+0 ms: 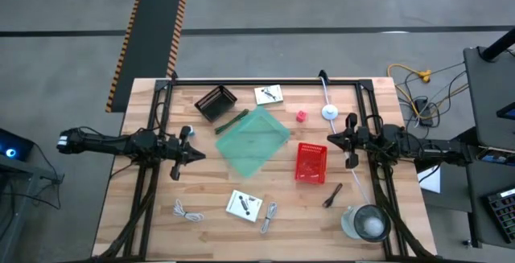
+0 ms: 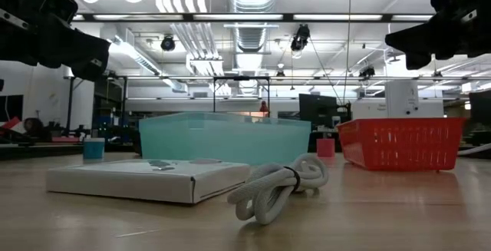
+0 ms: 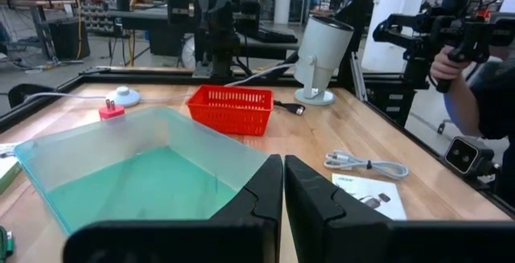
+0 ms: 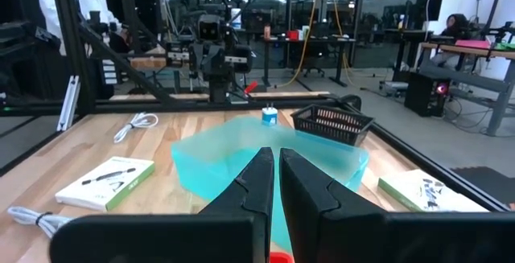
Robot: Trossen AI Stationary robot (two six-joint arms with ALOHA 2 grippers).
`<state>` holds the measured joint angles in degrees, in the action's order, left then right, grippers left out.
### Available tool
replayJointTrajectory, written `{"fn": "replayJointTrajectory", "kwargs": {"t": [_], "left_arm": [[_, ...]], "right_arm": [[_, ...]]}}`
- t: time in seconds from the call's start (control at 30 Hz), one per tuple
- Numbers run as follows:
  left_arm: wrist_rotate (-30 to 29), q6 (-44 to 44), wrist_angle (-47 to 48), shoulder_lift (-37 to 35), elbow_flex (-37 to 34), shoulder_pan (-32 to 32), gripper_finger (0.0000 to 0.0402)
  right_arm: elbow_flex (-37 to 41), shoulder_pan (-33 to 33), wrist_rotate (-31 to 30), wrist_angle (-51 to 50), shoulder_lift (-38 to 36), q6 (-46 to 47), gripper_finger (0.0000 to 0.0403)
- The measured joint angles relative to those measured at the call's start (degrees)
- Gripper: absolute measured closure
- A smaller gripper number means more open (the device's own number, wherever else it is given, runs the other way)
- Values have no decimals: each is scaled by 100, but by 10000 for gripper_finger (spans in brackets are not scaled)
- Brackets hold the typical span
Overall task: Pick and place items into bin
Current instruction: Put the pink charger adapter into the red bin
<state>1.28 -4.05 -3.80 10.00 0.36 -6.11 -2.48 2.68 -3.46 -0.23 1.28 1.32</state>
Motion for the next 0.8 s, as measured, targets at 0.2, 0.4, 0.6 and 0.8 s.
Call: {"fn": "replayJointTrajectory", "kwargs": {"t": [0.2,0.4,0.6,0.8], "left_arm": [[-258,184,-189,-1,0,0,402],[-819,612,-192,0,0,0,392],[-975,592,-405,33,-2,2,307],[-975,595,-1242,108,-2,2,214]], "right_arm": [[0,0,-4,3,7,-7,390],[0,-2,-227,19,12,44,389],[2,0,-652,247,380,24,333],[0,-1,-1416,1008,1039,183,239]]}}
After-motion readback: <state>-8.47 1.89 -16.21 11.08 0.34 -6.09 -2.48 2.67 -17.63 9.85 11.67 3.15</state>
